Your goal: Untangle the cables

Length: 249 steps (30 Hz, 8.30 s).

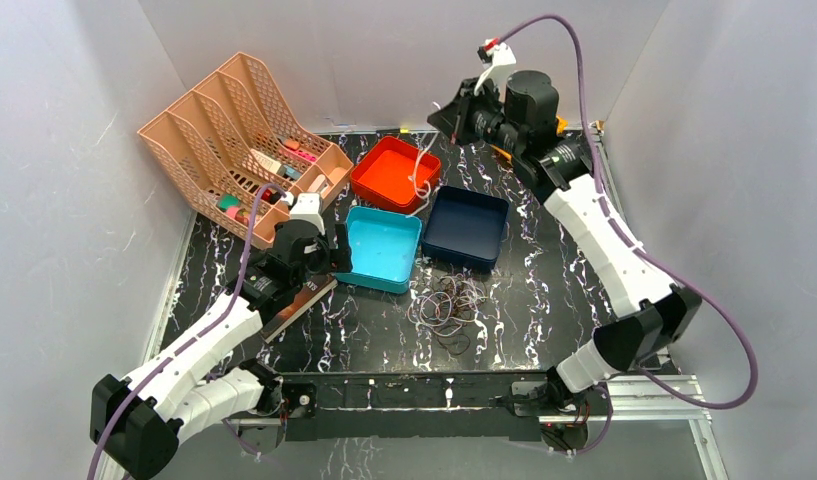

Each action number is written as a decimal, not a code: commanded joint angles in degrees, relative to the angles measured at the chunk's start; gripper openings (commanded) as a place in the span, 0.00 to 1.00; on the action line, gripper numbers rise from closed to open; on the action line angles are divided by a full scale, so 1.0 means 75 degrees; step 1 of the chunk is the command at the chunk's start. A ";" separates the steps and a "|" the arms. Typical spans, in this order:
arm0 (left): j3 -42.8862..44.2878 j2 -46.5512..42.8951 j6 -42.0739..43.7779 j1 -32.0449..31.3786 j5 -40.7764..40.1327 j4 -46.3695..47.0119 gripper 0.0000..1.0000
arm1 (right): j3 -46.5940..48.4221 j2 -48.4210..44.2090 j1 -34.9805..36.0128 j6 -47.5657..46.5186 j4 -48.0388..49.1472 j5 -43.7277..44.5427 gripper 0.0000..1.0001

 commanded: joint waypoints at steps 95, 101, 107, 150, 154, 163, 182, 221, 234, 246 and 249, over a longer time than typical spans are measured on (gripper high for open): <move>0.1413 0.2655 -0.0050 -0.2762 0.2356 0.0522 0.80 | -0.6241 -0.3221 -0.0344 0.0679 -0.0706 0.0290 0.54; 0.1526 0.3795 -0.0591 -0.3189 0.2826 0.1392 0.68 | -0.7756 -0.4689 -0.0339 0.1547 -0.0244 -0.0071 0.51; 0.1457 0.4166 -0.0685 -0.3202 0.2832 0.1553 0.63 | -0.8062 -0.5057 -0.0341 0.1664 -0.0357 -0.0137 0.50; 0.1680 0.4178 -0.0325 -0.3198 0.2306 0.1055 0.00 | -0.8240 -0.5480 -0.0342 0.1503 0.0276 -0.0358 0.55; 0.1966 0.3836 -0.0192 -0.3196 0.2194 0.0615 0.00 | -0.8392 -0.5820 -0.0340 0.1343 0.0731 -0.0544 0.60; 0.2359 0.3199 -0.0085 -0.3206 0.2001 0.0145 0.00 | -0.8382 -0.6069 -0.0333 0.0841 0.1291 -0.0901 0.66; 0.2571 0.3198 -0.0098 -0.3200 0.1996 0.0232 0.00 | -0.8669 -0.5704 -0.0344 0.0649 0.2051 -0.1585 0.68; 0.3349 0.3198 -0.0251 -0.3206 0.1461 0.0036 0.00 | -0.9114 -0.4514 0.0259 0.1393 0.3889 -0.1404 0.74; 0.4803 0.2684 0.0181 -0.3201 0.1157 -0.0880 0.00 | -0.9354 -0.3132 0.0306 0.1768 0.5322 -0.0344 0.69; 0.7080 0.2846 0.1030 -0.3195 0.0322 -0.1537 0.00 | -1.0265 -0.3165 0.0326 0.1717 0.5421 -0.0840 0.69; 0.7651 0.2992 0.1293 -0.3196 0.0206 -0.1641 0.00 | -1.0636 -0.3441 0.0326 0.1584 0.5149 -0.0761 0.69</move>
